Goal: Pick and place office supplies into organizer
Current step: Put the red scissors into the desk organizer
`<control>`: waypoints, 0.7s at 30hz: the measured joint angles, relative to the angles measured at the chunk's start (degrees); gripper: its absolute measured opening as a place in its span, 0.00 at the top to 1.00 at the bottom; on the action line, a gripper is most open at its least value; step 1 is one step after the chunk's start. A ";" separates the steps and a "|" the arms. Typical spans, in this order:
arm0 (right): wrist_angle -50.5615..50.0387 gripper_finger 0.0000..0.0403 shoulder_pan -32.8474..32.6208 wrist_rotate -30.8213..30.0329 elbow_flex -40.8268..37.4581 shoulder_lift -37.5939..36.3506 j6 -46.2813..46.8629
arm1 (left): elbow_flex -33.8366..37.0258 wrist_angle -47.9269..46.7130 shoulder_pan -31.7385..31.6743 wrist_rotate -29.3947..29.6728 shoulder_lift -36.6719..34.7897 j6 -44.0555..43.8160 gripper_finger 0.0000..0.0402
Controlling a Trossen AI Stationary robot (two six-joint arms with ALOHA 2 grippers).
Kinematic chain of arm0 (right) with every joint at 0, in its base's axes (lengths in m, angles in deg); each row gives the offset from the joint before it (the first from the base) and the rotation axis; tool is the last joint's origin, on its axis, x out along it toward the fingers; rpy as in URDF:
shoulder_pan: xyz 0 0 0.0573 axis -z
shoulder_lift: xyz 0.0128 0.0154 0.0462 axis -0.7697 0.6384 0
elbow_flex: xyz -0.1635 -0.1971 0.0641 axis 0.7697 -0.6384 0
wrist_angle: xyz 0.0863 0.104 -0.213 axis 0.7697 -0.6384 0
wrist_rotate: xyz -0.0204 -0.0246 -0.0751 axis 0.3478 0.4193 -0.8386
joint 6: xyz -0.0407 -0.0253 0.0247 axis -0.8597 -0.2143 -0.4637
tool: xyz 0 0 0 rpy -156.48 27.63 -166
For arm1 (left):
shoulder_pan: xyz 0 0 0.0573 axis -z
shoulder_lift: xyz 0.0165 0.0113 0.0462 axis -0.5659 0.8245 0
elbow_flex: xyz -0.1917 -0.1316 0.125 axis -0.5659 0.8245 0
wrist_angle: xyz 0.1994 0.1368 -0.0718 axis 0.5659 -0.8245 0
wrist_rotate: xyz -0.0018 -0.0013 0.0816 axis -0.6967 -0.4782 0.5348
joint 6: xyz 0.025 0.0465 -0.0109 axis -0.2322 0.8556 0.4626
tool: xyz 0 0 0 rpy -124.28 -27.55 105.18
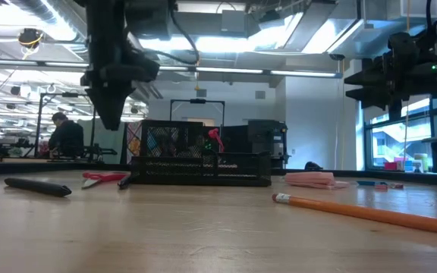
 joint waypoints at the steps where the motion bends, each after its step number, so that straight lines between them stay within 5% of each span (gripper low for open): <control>1: 0.00 0.53 0.00 0.00 0.00 0.02 0.00 | 0.00 0.13 0.00 -0.87 0.00 0.06 0.68; 21: 0.04 0.53 0.00 -0.13 0.02 0.02 0.04 | 12.65 11.56 -1.76 -5.20 -0.02 -2.22 0.68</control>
